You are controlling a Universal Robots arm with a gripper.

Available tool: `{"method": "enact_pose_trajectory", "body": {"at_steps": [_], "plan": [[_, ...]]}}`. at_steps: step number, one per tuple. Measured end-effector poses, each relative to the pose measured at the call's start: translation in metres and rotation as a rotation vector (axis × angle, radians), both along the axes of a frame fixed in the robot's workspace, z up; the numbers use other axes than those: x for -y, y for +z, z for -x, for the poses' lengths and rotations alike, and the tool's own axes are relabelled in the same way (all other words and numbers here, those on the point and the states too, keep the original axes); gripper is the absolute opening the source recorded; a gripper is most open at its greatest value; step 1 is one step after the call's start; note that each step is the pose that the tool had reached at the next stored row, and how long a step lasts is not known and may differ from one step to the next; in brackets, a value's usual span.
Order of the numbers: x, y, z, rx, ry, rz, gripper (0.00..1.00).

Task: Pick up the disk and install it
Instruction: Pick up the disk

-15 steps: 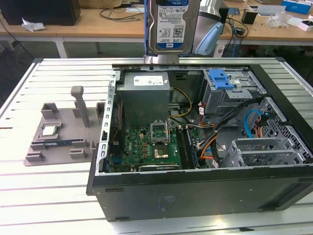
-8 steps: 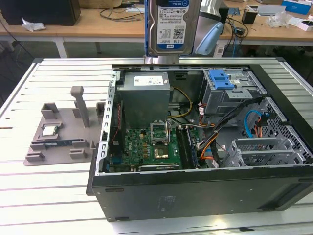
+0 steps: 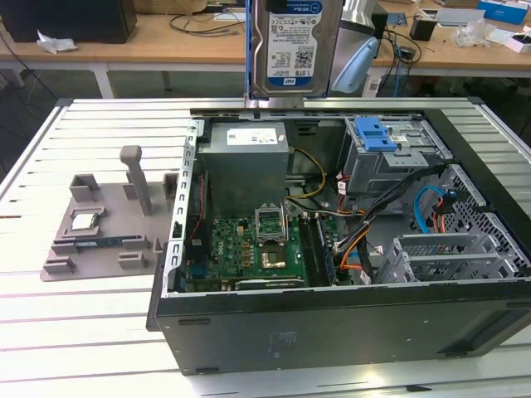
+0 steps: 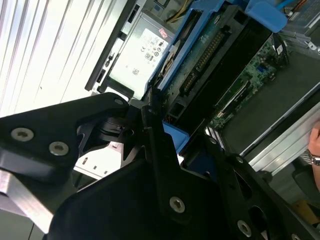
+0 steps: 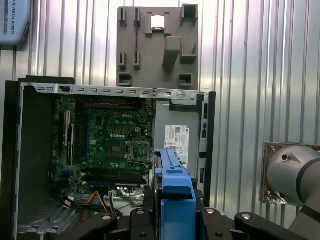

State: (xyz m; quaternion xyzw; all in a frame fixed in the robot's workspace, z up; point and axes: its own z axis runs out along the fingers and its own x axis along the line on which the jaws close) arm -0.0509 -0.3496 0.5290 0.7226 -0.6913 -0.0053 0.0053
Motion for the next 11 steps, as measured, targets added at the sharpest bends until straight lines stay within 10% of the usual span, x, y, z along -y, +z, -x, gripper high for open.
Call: {"method": "enact_pose_trajectory", "body": {"at_steps": [11], "plan": [[0.0255,0.0000,0.000,0.0000,0.000,0.0000,0.37]]}}
